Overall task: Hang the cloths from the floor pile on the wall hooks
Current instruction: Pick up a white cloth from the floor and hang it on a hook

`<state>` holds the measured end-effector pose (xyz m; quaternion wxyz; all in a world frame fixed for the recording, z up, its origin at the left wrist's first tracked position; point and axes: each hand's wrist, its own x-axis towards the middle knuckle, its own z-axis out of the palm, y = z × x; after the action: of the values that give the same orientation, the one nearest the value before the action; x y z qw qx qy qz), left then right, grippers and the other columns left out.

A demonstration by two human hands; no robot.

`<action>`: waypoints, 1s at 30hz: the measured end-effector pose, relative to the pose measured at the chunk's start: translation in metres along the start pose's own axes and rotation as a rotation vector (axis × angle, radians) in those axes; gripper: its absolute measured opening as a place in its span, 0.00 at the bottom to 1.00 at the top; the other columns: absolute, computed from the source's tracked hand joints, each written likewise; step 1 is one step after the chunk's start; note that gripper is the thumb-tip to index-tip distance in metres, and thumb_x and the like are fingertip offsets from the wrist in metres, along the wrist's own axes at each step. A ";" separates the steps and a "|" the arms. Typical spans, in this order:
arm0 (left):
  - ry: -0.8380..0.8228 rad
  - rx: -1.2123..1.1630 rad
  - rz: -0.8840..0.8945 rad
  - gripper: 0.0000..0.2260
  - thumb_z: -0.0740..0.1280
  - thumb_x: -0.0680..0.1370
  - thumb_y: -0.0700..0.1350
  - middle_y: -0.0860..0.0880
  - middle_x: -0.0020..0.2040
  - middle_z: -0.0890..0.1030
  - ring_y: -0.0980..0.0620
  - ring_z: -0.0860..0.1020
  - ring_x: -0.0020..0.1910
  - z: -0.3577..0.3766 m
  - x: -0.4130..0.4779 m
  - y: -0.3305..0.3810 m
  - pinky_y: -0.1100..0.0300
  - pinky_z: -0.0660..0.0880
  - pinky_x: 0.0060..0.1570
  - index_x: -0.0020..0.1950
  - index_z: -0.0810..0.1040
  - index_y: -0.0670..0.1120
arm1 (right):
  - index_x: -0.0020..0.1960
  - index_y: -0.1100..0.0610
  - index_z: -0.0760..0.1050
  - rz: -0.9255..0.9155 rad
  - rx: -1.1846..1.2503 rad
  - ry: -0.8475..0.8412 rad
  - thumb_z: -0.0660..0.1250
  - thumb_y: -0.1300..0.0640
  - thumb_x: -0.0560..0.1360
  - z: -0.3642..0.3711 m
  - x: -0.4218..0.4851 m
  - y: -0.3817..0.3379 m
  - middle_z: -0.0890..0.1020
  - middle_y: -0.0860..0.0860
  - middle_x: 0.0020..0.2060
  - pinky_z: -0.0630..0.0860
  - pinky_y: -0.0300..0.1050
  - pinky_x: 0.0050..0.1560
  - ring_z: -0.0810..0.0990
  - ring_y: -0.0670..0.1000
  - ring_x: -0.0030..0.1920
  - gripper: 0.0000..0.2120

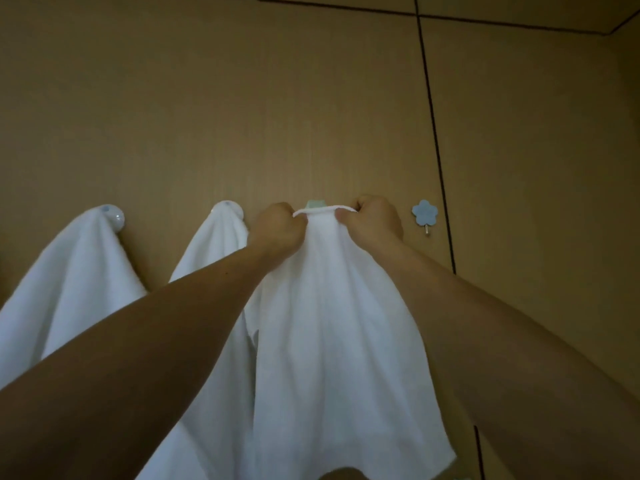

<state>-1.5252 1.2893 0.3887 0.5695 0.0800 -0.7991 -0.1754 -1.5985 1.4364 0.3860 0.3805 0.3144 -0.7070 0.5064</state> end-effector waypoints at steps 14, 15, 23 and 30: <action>-0.377 0.238 -0.136 0.16 0.65 0.75 0.56 0.50 0.36 0.76 0.53 0.73 0.34 0.003 -0.008 -0.005 0.59 0.67 0.33 0.35 0.73 0.46 | 0.44 0.60 0.80 0.304 0.157 -0.230 0.75 0.54 0.65 0.016 -0.010 0.010 0.82 0.53 0.40 0.79 0.47 0.46 0.81 0.52 0.40 0.12; -0.420 0.240 -0.144 0.15 0.65 0.75 0.56 0.49 0.37 0.76 0.53 0.73 0.35 0.004 -0.010 -0.004 0.59 0.67 0.34 0.35 0.73 0.46 | 0.43 0.59 0.79 0.309 0.114 -0.252 0.75 0.53 0.65 0.015 -0.010 0.009 0.82 0.54 0.40 0.79 0.48 0.46 0.81 0.52 0.40 0.11; 0.136 0.675 0.458 0.14 0.60 0.76 0.51 0.45 0.50 0.75 0.44 0.72 0.48 0.003 -0.031 0.004 0.52 0.67 0.45 0.55 0.75 0.44 | 0.46 0.49 0.79 -0.342 -0.588 0.215 0.66 0.50 0.74 0.026 -0.038 0.009 0.76 0.50 0.48 0.55 0.47 0.49 0.71 0.54 0.52 0.05; -0.071 0.151 0.394 0.17 0.57 0.82 0.47 0.47 0.34 0.74 0.49 0.71 0.35 0.010 -0.053 -0.002 0.56 0.65 0.36 0.33 0.68 0.45 | 0.34 0.53 0.71 -0.415 -0.331 0.068 0.56 0.51 0.78 0.032 -0.061 0.024 0.79 0.53 0.35 0.65 0.49 0.47 0.76 0.54 0.40 0.16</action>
<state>-1.5166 1.3070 0.3384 0.5566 -0.0414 -0.8298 -0.0031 -1.5946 1.4166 0.3162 0.5458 0.3689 -0.6876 0.3054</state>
